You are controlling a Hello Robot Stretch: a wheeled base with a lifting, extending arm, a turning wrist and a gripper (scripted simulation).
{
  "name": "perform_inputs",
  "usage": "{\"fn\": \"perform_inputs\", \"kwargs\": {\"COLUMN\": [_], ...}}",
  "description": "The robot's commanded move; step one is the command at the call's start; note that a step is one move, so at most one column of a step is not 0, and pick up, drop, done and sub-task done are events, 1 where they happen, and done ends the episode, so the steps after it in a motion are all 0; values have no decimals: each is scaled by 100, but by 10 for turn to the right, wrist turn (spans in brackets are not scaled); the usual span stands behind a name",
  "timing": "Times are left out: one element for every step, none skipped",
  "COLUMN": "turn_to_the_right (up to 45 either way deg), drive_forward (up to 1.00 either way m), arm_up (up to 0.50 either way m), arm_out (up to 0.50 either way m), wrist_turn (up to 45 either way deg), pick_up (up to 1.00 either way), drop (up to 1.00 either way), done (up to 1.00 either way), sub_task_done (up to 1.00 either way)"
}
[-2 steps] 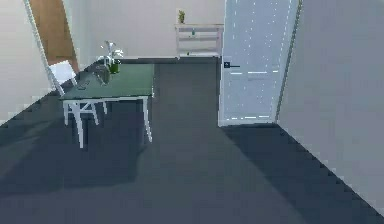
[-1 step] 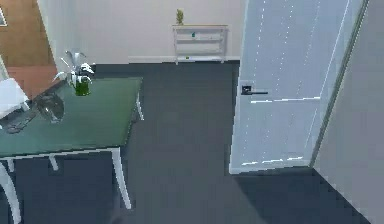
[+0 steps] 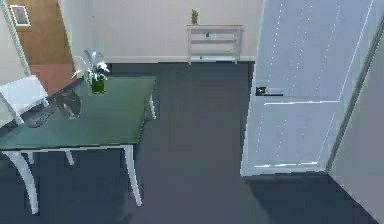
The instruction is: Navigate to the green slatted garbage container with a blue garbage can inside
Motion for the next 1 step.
{"fn": "perform_inputs", "kwargs": {"turn_to_the_right": [0], "drive_forward": [100], "arm_up": [0], "arm_out": [0], "wrist_turn": [0], "pick_up": [0], "drop": [0], "done": [0], "sub_task_done": [0]}}
